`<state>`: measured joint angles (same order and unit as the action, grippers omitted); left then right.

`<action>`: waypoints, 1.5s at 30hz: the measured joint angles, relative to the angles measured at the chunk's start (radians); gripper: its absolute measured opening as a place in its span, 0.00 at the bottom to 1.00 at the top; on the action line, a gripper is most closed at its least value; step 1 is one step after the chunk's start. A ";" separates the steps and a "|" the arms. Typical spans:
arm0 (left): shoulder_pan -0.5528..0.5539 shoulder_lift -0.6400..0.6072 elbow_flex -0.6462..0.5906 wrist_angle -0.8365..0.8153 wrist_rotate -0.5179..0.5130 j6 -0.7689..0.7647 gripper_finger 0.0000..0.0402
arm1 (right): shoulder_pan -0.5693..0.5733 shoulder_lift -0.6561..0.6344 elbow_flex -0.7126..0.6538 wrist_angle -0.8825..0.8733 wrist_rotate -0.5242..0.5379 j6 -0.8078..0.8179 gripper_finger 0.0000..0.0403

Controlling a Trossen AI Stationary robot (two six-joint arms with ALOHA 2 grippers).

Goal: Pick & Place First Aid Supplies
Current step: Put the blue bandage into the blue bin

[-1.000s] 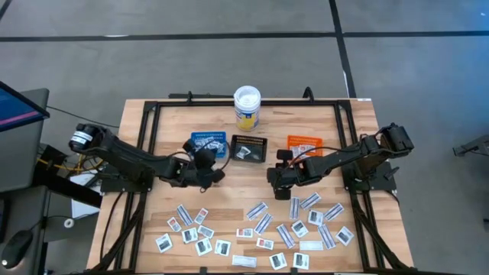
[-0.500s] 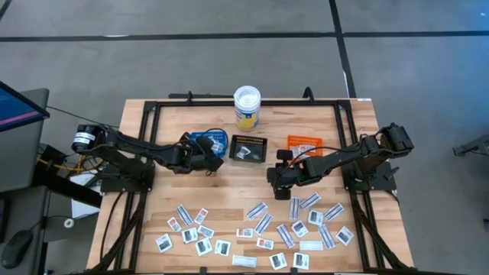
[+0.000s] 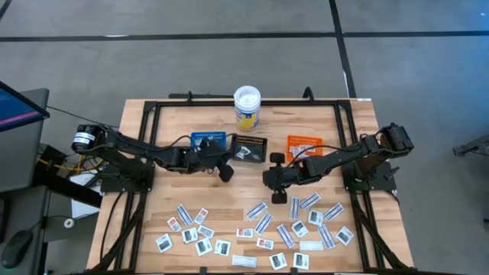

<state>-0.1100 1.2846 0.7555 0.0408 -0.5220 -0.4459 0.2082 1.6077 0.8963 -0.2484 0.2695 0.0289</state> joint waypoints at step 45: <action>-0.023 -0.001 0.000 0.032 0.003 0.023 0.05 | 0.080 0.166 0.060 0.028 -0.285 0.022 0.17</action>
<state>-0.1326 1.2839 0.7559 0.0727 -0.5190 -0.4229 0.2884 1.7741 0.9562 -0.2203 -0.0152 0.0508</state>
